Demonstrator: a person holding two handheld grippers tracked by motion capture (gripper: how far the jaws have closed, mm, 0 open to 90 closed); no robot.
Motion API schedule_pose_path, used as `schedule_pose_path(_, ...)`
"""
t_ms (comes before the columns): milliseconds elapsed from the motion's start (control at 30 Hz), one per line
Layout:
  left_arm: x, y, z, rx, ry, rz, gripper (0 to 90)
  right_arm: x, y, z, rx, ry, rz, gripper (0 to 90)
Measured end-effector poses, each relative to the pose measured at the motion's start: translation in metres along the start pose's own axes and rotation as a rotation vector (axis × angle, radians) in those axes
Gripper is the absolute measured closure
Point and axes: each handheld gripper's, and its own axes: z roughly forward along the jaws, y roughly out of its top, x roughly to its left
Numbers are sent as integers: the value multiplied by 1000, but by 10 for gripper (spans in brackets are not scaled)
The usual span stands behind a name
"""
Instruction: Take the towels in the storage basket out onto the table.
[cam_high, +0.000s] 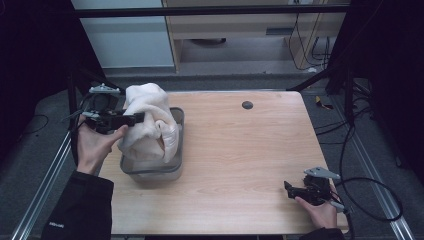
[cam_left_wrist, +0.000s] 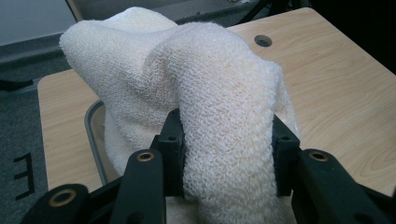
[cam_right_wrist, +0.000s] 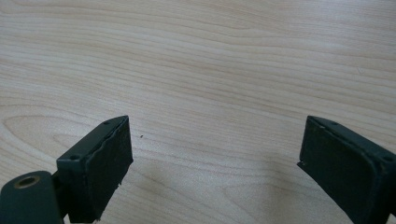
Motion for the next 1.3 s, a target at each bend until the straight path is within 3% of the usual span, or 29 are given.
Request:
schedule_pose_path(667, -30, 13, -10, -28, -56, 62, 584, 0, 0, 0, -2, -3, 0, 91)
schedule_pose_path(1300, -69, 28, 2, -20, -126, 125, 583, 0, 0, -1, -2, -1, 1, 88)
